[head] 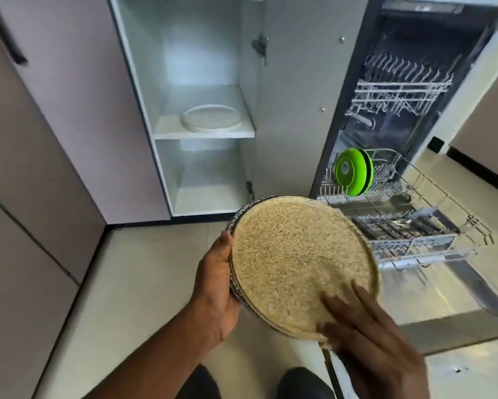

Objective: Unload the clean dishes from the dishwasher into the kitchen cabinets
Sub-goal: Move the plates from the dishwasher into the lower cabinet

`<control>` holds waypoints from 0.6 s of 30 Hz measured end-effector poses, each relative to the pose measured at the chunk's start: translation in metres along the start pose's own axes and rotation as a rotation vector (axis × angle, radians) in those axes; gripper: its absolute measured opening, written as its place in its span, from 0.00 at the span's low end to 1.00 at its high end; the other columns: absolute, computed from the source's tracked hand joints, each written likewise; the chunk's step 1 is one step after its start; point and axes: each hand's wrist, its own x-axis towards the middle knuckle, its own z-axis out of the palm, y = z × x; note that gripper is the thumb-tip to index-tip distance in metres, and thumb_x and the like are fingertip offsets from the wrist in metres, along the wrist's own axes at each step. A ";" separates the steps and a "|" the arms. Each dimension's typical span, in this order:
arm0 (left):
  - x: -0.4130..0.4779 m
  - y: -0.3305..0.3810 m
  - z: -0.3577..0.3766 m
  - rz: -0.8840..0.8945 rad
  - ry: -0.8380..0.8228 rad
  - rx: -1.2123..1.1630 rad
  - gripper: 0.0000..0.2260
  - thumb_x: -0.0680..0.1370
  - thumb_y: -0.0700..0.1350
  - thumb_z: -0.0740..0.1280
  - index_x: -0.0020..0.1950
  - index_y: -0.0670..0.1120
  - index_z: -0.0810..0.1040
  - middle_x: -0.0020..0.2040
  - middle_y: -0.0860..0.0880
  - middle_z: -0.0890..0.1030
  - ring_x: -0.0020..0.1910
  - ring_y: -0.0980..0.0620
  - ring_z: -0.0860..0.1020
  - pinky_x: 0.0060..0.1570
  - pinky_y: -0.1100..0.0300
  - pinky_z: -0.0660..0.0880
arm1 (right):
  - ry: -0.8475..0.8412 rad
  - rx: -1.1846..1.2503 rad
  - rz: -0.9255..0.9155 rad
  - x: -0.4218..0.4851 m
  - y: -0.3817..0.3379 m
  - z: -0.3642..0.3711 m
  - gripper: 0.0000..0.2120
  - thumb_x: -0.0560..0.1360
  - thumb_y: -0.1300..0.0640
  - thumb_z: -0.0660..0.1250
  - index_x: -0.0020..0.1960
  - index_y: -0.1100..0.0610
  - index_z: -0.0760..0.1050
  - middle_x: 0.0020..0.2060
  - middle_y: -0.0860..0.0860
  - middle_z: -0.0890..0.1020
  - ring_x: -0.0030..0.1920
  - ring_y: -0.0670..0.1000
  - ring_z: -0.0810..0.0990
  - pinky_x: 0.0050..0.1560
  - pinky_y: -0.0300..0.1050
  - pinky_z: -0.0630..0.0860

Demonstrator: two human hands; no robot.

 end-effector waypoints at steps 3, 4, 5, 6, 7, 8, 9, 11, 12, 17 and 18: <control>0.010 0.015 -0.018 0.082 0.077 -0.020 0.21 0.83 0.56 0.53 0.58 0.47 0.81 0.54 0.45 0.85 0.50 0.47 0.84 0.50 0.50 0.76 | -0.031 0.013 0.009 0.036 -0.002 0.026 0.09 0.73 0.47 0.68 0.43 0.49 0.86 0.59 0.47 0.82 0.65 0.57 0.77 0.61 0.49 0.75; 0.016 0.021 -0.025 0.097 0.111 -0.039 0.21 0.83 0.56 0.53 0.57 0.47 0.81 0.53 0.45 0.85 0.50 0.46 0.84 0.50 0.50 0.76 | -0.059 0.040 0.026 0.047 -0.002 0.035 0.07 0.72 0.47 0.70 0.44 0.47 0.86 0.59 0.47 0.81 0.66 0.58 0.76 0.60 0.52 0.76; 0.022 0.026 -0.030 0.110 0.144 -0.059 0.20 0.83 0.56 0.54 0.57 0.47 0.82 0.53 0.44 0.85 0.50 0.46 0.84 0.49 0.50 0.77 | -0.103 0.080 0.045 0.057 -0.002 0.045 0.06 0.69 0.48 0.73 0.44 0.46 0.86 0.61 0.47 0.81 0.67 0.60 0.74 0.59 0.57 0.76; 0.029 0.033 -0.036 0.124 0.183 -0.077 0.20 0.82 0.56 0.54 0.57 0.47 0.81 0.53 0.44 0.85 0.50 0.44 0.84 0.49 0.50 0.77 | -0.160 0.132 0.056 0.068 -0.002 0.056 0.07 0.68 0.47 0.74 0.45 0.45 0.86 0.63 0.47 0.79 0.69 0.61 0.71 0.60 0.61 0.75; 0.036 0.037 -0.040 0.128 0.220 -0.087 0.20 0.82 0.57 0.55 0.58 0.47 0.81 0.53 0.44 0.85 0.51 0.43 0.84 0.49 0.49 0.78 | -0.205 0.196 0.068 0.075 -0.001 0.065 0.08 0.68 0.47 0.73 0.46 0.44 0.85 0.66 0.47 0.77 0.72 0.60 0.68 0.63 0.64 0.72; 0.045 0.043 -0.047 0.142 0.265 -0.107 0.19 0.82 0.56 0.56 0.59 0.46 0.81 0.54 0.44 0.85 0.52 0.42 0.83 0.49 0.49 0.78 | -0.237 0.283 0.073 0.086 -0.002 0.077 0.09 0.68 0.46 0.73 0.48 0.42 0.85 0.69 0.46 0.73 0.75 0.58 0.63 0.68 0.62 0.67; 0.053 0.048 -0.053 0.147 0.304 -0.127 0.19 0.82 0.56 0.58 0.60 0.46 0.80 0.53 0.44 0.85 0.52 0.42 0.83 0.48 0.49 0.79 | -0.242 0.360 0.089 0.095 -0.002 0.086 0.11 0.68 0.45 0.72 0.51 0.41 0.84 0.73 0.45 0.68 0.77 0.55 0.58 0.71 0.58 0.62; 0.071 0.059 -0.063 0.161 0.364 -0.163 0.16 0.80 0.53 0.61 0.59 0.45 0.81 0.51 0.44 0.85 0.51 0.42 0.83 0.45 0.49 0.80 | -0.135 0.455 0.176 0.112 -0.001 0.108 0.20 0.69 0.43 0.72 0.60 0.37 0.78 0.77 0.44 0.61 0.78 0.50 0.54 0.73 0.51 0.57; 0.080 0.065 -0.067 0.171 0.382 -0.182 0.15 0.80 0.52 0.62 0.58 0.44 0.81 0.50 0.44 0.86 0.50 0.42 0.83 0.44 0.49 0.80 | -0.073 0.497 0.276 0.120 -0.001 0.118 0.27 0.69 0.40 0.72 0.67 0.35 0.71 0.77 0.42 0.58 0.78 0.47 0.54 0.73 0.50 0.58; 0.136 0.107 -0.080 0.262 0.451 -0.208 0.13 0.80 0.53 0.63 0.55 0.47 0.82 0.50 0.45 0.85 0.49 0.44 0.83 0.45 0.51 0.81 | -0.218 1.210 1.018 0.186 0.004 0.178 0.24 0.77 0.50 0.67 0.71 0.46 0.64 0.57 0.54 0.82 0.49 0.59 0.85 0.42 0.55 0.82; 0.147 0.115 -0.079 0.282 0.461 -0.201 0.14 0.80 0.53 0.63 0.56 0.47 0.82 0.51 0.46 0.85 0.49 0.45 0.83 0.43 0.53 0.81 | -0.222 1.298 1.072 0.200 0.007 0.187 0.17 0.79 0.56 0.64 0.68 0.52 0.67 0.47 0.56 0.85 0.41 0.60 0.86 0.38 0.52 0.81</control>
